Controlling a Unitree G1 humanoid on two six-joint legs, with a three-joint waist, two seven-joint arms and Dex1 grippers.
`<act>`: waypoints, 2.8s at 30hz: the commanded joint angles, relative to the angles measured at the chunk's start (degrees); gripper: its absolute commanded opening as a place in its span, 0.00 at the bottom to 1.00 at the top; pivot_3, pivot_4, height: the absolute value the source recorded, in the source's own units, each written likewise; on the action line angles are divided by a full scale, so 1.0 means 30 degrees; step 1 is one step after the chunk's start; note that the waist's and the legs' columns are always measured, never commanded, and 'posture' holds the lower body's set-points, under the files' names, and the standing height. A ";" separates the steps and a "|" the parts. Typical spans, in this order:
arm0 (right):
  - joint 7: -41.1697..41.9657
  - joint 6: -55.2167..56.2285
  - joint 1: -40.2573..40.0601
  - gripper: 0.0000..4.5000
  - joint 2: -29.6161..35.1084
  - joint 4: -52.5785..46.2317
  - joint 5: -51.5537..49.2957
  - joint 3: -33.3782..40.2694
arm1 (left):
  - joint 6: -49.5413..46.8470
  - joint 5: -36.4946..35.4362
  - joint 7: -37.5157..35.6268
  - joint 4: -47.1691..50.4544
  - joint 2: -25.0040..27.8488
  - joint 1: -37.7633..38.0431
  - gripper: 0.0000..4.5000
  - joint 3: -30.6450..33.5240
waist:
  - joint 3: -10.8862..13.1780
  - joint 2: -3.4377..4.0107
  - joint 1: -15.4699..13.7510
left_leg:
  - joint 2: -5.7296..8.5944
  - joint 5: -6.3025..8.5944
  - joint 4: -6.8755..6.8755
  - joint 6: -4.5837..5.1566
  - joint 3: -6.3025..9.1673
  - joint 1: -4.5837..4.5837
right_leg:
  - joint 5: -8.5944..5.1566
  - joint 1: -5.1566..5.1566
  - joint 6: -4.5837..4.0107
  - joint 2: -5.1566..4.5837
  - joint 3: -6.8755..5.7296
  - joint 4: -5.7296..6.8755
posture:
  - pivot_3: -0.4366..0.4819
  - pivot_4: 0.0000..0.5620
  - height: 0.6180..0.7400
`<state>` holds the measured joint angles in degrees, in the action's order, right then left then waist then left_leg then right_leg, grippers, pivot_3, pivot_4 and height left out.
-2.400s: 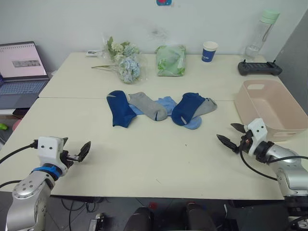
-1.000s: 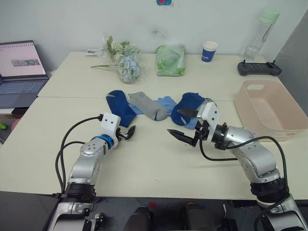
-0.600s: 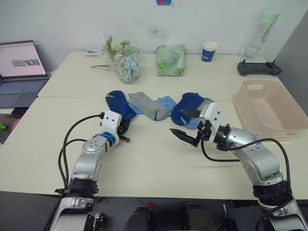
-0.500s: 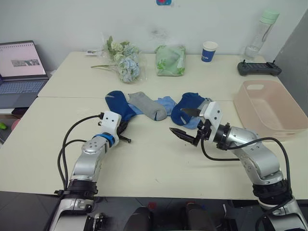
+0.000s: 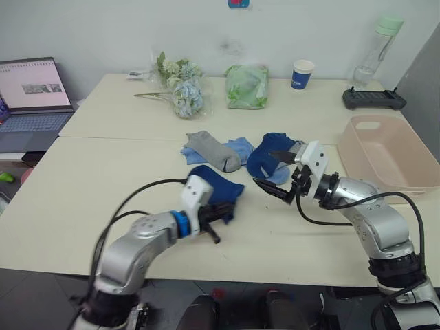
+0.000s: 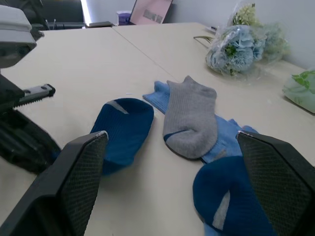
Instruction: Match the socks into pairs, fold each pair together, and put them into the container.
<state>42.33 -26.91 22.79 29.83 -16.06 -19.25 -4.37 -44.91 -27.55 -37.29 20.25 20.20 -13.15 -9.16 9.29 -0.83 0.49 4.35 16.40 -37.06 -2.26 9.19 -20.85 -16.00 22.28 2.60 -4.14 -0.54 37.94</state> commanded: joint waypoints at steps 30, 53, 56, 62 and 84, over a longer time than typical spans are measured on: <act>-0.0224 -0.1950 -0.4978 0.86 -0.0842 -0.0301 0.0211 -0.1944 | 0.9165 0.4465 -0.0894 -1.3575 0.1996 -0.5225 0.96 0.3282 | 0.0004 -0.0003 0.0066 | -0.0024 -0.0003 0.0001 -0.0009 0.0020 0.0008 | 0.0004 0.0026 0.0000 -0.0024 -0.0002 0.0018 | 0.48 0.27 1.00; 0.1286 -0.1712 -0.4848 0.00 0.0358 0.0043 -0.0337 -0.1171 | 0.7196 0.3709 -0.1736 -1.0726 0.1720 -0.4327 0.71 0.3472 | 0.0003 -0.0004 0.0056 | -0.0012 -0.0004 -0.0008 -0.0008 0.0020 0.0003 | 0.0004 0.0019 0.0000 -0.0023 -0.0007 0.0013 | 0.48 0.27 1.00; 0.1433 -0.1680 -0.4828 0.00 0.0433 0.0041 -0.0272 -0.1208 | 0.7504 0.4142 -0.1709 -1.1580 0.1527 -0.4659 0.78 0.3043 | 0.0003 -0.0004 0.0079 | -0.0013 -0.0003 -0.0008 -0.0008 0.0013 0.0005 | 0.0004 0.0021 0.0000 -0.0019 -0.0010 0.0016 | 0.48 0.27 1.00; 0.1527 -0.1398 -0.4861 0.00 0.0607 0.0035 0.0063 -0.1413 | 0.8143 0.4775 -0.2133 -1.2390 0.1563 -0.4919 0.64 0.2453 | 0.0002 -0.0006 0.0072 | -0.0008 -0.0004 -0.0009 -0.0008 0.0013 0.0006 | 0.0004 0.0020 0.0000 -0.0020 -0.0012 0.0017 | 0.48 0.27 1.00; 0.5536 -0.2753 -0.2987 0.00 0.4012 0.0753 -0.1781 -0.0409 | -0.2064 -0.1194 0.2816 0.4772 0.0269 0.5752 0.01 0.4352 | 0.0002 -0.0004 0.0267 | -0.0024 0.0002 -0.0005 0.0002 0.0012 0.0018 | 0.0003 -0.0008 0.0000 -0.0044 0.0041 0.0011 | 0.48 0.27 1.00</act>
<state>56.72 -34.69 12.97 41.01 -13.62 -23.71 -5.79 -49.99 -29.81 -30.71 30.37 21.24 2.92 4.16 9.29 -0.84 1.29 4.27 16.41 -37.06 -2.26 9.23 -20.79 -15.99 22.25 2.60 -4.26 -0.44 37.97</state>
